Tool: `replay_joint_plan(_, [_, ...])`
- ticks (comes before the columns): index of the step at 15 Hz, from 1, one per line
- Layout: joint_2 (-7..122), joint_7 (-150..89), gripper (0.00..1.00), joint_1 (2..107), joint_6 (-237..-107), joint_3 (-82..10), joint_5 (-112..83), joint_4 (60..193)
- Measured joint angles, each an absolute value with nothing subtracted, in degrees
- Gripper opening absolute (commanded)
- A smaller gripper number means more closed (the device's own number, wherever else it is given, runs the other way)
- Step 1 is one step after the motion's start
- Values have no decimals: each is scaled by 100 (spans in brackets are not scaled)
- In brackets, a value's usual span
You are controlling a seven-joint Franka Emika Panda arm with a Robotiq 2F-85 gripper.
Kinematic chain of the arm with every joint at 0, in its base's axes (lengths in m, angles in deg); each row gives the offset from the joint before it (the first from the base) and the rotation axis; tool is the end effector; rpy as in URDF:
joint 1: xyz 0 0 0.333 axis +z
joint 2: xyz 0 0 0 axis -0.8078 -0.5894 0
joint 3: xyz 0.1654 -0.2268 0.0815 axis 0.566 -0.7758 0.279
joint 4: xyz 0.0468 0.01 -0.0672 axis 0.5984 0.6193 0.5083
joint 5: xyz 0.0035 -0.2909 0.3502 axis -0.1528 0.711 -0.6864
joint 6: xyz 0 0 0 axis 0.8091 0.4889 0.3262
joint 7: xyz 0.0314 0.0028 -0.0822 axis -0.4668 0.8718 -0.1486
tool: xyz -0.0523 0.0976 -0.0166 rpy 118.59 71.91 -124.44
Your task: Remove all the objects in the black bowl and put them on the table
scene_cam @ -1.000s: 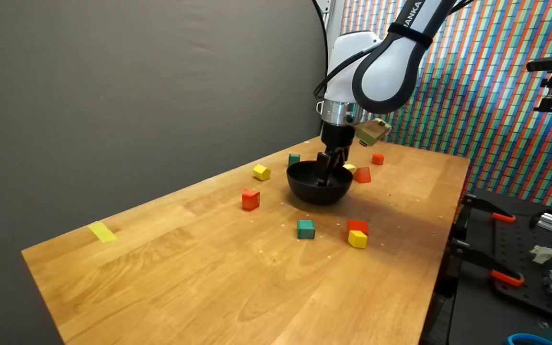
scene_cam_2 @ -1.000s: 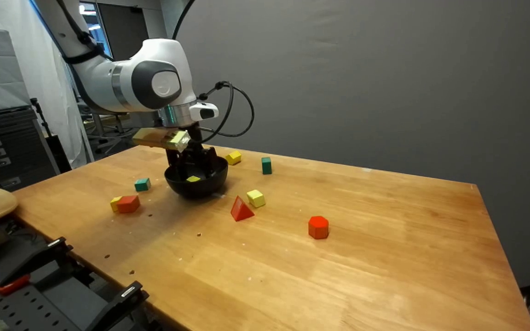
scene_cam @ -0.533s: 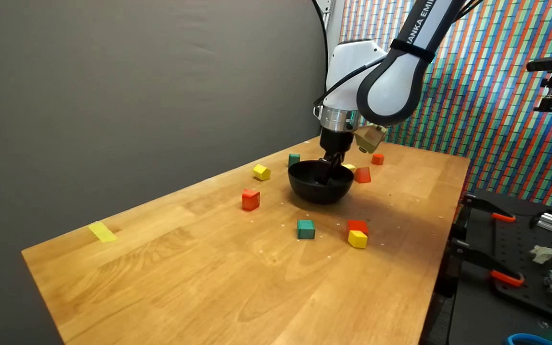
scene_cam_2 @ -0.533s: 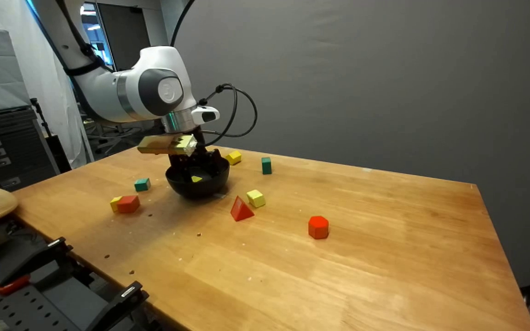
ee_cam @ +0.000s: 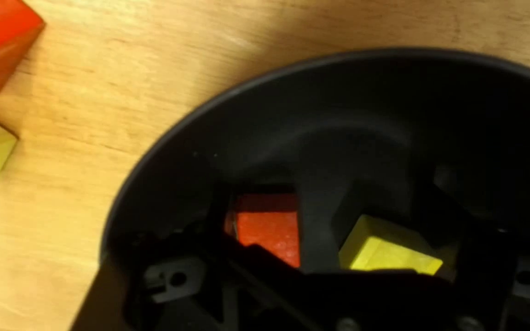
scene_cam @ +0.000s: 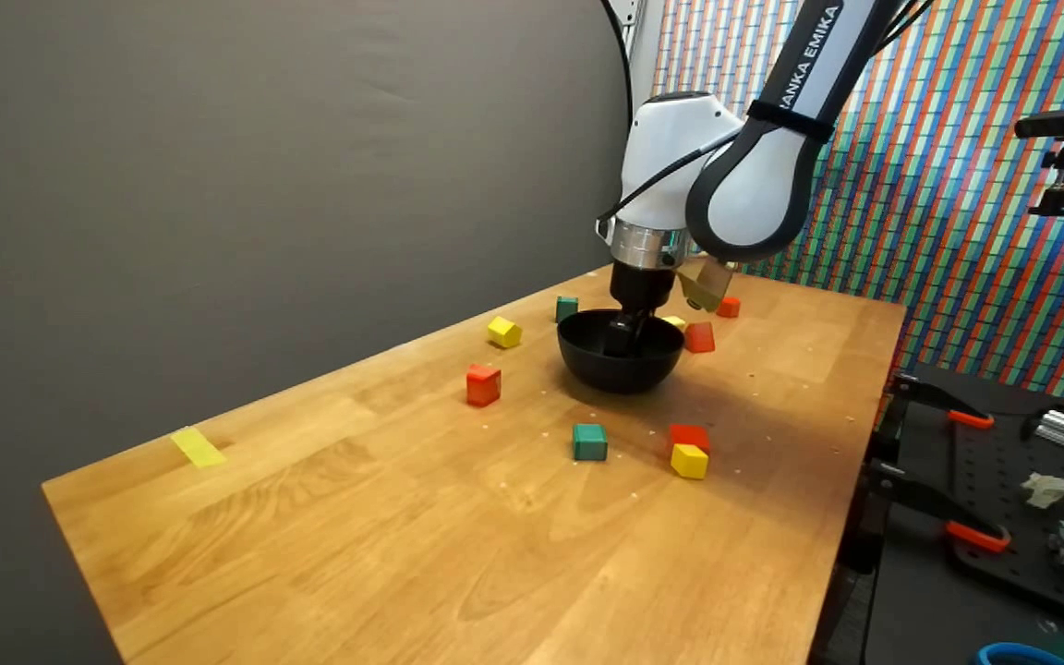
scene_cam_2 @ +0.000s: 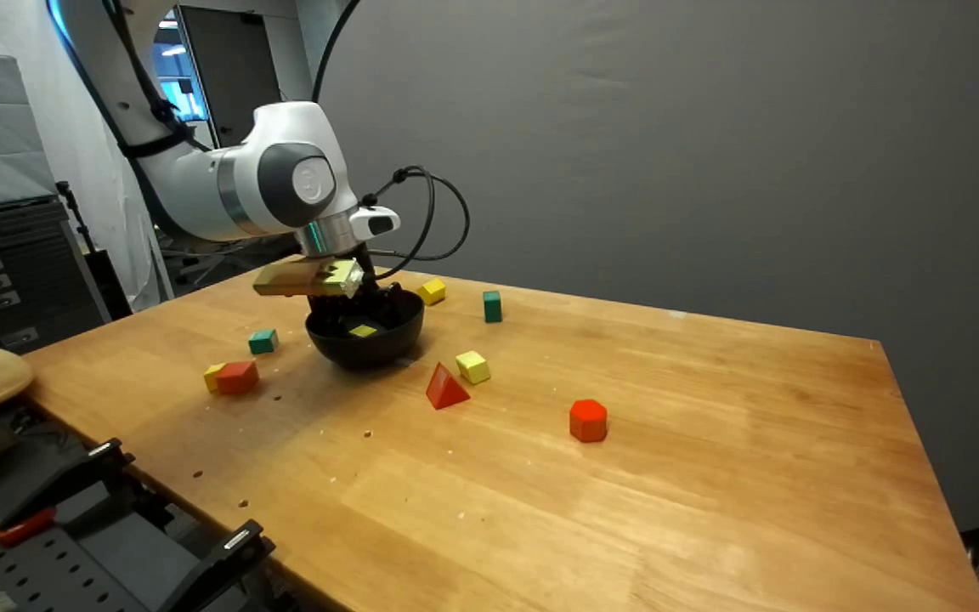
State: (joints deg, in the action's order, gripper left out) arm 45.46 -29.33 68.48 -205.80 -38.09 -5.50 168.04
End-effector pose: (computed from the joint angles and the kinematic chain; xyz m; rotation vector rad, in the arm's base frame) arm 0.5169 0.0824 0.0472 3.0197 0.4036 0.1702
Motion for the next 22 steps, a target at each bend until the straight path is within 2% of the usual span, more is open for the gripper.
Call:
replay_joint_plan(9, [4502, -2933, 100, 7144, -20655, -3960, -461, 16760])
replay_joint_plan(10, [4503, -2933, 77, 7183, -20664, -3980, -455, 16762])
replay_joint_plan(12, [4524, -2941, 68, 7207, -20668, -3967, -455, 16778])
replay_joint_plan(15, [4691, -2956, 42, 7106, -20668, -3801, -484, 16889])
replay_joint_plan(19, [5053, -2979, 12, 6761, -20685, -3441, -611, 17215])
replay_joint_plan(20, [5175, -2979, 7, 6705, -20710, -3409, -616, 17311])
replay_joint_plan(22, [5462, -2979, 3, 6635, -20786, -3405, -616, 17510])
